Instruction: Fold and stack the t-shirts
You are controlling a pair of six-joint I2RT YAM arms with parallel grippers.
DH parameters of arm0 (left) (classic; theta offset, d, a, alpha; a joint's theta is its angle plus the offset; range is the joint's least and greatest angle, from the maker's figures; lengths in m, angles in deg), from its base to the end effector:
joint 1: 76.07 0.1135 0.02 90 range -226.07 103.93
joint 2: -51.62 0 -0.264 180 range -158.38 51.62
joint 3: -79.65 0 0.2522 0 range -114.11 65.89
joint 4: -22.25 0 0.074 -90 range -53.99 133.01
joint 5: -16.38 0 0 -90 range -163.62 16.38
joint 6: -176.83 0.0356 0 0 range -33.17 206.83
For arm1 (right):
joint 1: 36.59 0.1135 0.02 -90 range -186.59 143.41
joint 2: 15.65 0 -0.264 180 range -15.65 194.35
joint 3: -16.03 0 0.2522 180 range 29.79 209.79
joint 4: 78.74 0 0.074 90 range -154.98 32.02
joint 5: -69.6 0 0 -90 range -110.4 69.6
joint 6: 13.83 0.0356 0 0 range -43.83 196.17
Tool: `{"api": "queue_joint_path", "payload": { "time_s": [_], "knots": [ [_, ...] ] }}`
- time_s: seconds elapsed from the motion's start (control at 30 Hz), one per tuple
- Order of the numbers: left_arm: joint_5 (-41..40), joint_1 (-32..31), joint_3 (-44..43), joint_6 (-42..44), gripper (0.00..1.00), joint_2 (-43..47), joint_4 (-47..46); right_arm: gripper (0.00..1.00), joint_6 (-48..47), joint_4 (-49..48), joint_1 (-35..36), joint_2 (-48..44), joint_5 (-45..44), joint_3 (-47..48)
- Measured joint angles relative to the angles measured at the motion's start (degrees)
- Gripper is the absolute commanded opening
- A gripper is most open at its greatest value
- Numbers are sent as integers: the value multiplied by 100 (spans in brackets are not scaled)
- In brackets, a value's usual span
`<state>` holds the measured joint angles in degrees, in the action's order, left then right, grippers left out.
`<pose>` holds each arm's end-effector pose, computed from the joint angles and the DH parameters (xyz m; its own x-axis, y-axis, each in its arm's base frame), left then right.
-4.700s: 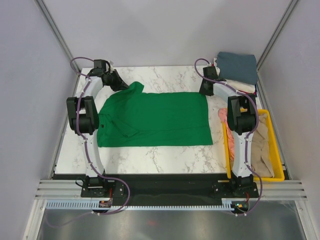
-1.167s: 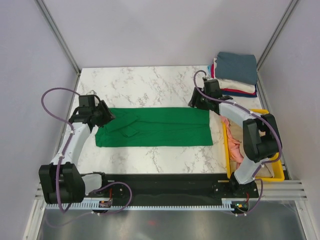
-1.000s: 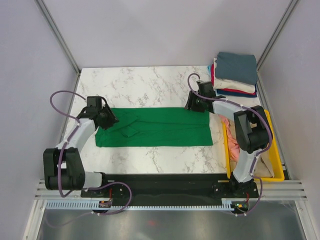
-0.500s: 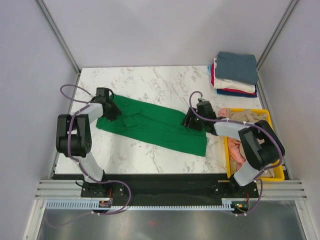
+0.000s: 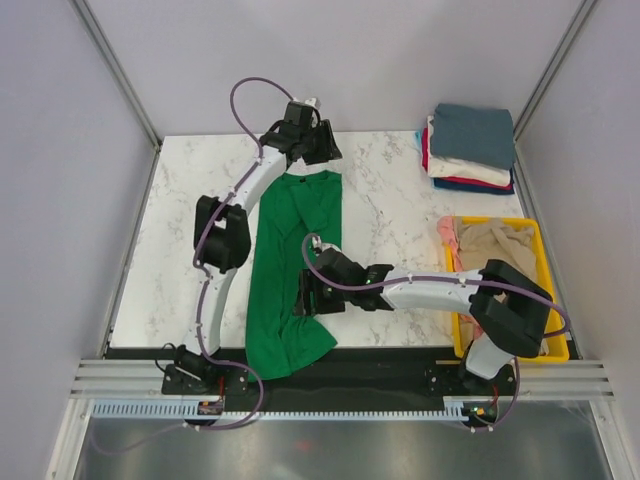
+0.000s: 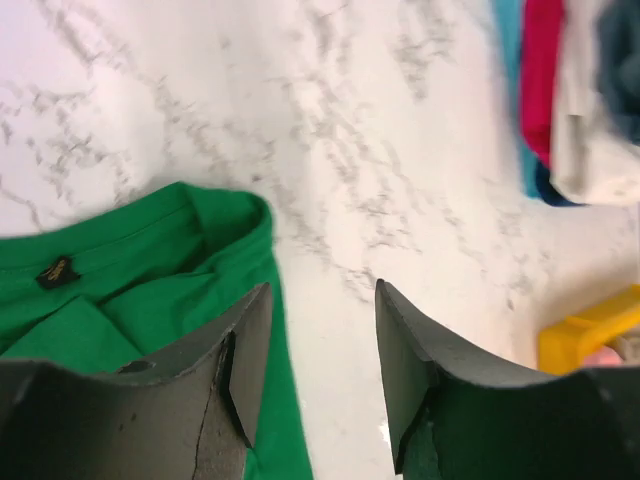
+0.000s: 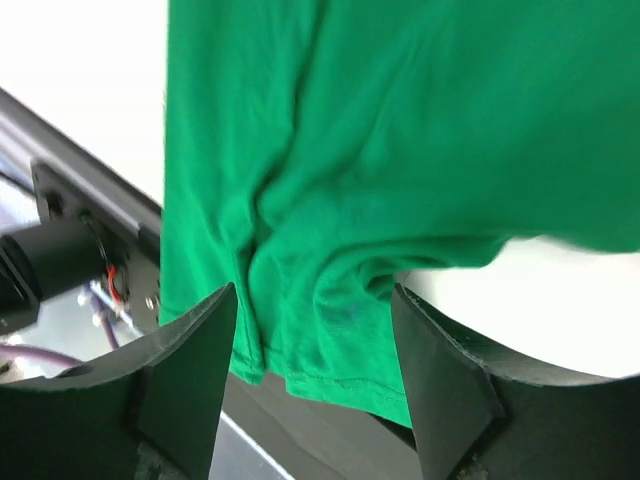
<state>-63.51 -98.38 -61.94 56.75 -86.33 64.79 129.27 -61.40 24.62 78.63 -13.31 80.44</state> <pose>0.5089 -0.2156 0.2379 -0.7534 -0.2242 -0.6182 0.1416 0.8627 -0.4854 0.1564 0.2937 0.1709 -0.9400 -0.0627 -0.3354 -0.2638 0.7571 0.5976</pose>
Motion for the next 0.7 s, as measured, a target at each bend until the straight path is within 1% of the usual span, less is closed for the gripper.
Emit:
{"api": "queue_joint_path", "payload": {
  "time_s": [0.1, 0.17, 0.27, 0.33, 0.4, 0.47, 0.63, 0.7],
  "knots": [
    [144, -52, -105, 175, 54, 343, 160, 73, -293, 691, -85, -240, -448, 498],
    [181, 76, 149, 284, 54, 763, 264, 73, -498, 966, -199, -442, -660, 730],
    [173, 354, 820, 411, 54, 1631, 330, 73, -807, 1215, -481, -551, -822, 1054],
    [42, 531, 1523, 476, 54, 2371, 354, 72, -1040, 1314, -763, -402, -844, 1353],
    [-157, 660, 2240, 551, 55, 3191, 400, 72, -1259, 1368, -1051, -87, -835, 1731],
    [-396, 713, 3071, 658, 55, 4192, 459, 71, -1419, 1370, -1305, 293, -793, 2079],
    [-664, 601, 4817, 1003, 56, 6387, 439, 69, -1733, 1368, -1753, 1665, -448, 3305],
    [-734, 577, 5401, 1167, 56, 7066, 492, 69, -1816, 1360, -1825, 2260, -289, 3873]
  ]
}}
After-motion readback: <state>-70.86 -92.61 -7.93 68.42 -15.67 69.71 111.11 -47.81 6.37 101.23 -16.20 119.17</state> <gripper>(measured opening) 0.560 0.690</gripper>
